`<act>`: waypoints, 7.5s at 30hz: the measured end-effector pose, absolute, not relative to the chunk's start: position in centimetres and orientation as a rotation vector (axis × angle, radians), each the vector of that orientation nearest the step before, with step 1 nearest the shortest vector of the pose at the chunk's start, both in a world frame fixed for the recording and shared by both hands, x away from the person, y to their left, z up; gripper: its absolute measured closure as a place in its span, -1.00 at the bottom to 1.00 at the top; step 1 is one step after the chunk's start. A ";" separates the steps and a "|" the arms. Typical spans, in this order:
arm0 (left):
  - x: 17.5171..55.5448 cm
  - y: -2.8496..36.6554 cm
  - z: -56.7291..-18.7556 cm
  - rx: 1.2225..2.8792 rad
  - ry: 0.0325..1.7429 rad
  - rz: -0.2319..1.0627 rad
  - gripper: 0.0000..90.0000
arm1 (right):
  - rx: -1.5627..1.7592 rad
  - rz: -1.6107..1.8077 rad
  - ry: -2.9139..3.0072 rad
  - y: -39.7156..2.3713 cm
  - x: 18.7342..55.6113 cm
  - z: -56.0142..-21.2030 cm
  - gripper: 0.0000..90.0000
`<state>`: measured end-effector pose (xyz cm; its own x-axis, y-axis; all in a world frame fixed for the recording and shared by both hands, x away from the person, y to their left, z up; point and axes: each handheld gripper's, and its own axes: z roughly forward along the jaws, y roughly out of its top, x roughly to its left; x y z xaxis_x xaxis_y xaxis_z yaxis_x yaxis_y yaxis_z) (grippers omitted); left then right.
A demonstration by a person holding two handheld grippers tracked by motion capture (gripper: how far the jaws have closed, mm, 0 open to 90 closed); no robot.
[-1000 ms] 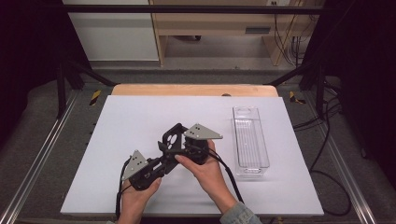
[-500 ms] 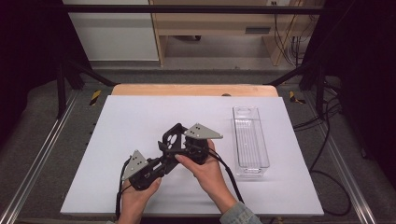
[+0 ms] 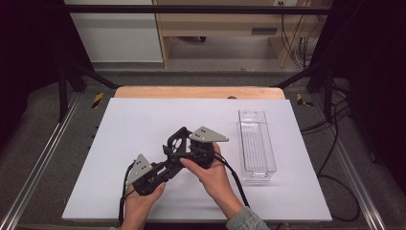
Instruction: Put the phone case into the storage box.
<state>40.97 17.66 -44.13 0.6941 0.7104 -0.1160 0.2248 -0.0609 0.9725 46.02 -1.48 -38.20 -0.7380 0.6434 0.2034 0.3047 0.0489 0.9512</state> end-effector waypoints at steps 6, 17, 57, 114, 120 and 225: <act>41.0 17.6 -44.2 1.623 0.779 0.466 0.78 | 0.970 1.733 2.054 -1.5 46.0 -38.2 -0.70; 41.1 17.6 -44.3 1.619 0.784 0.486 0.71 | 1.006 1.696 2.042 -1.5 45.9 -38.1 -0.69; 40.4 22.7 -44.5 1.683 0.909 0.661 -0.86 | 1.188 1.514 1.846 -7.6 50.2 -34.5 -0.69; 41.6 27.9 -45.3 1.605 0.943 0.699 -0.94 | 1.413 1.193 1.525 -19.3 58.8 -32.8 -0.69; 41.6 27.9 -45.4 1.612 0.946 0.701 -0.94 | 1.445 1.154 1.509 -19.7 59.7 -34.0 -0.69; 41.8 27.5 -45.4 1.624 0.931 0.676 -0.93 | 1.514 0.973 1.511 -18.0 64.3 -40.7 -0.71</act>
<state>41.82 27.55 -45.42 0.5299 0.8473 -0.0372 0.2272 -0.0995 0.9688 64.25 -18.04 -40.66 0.0042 1.0000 -0.0034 0.4106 0.0014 0.9118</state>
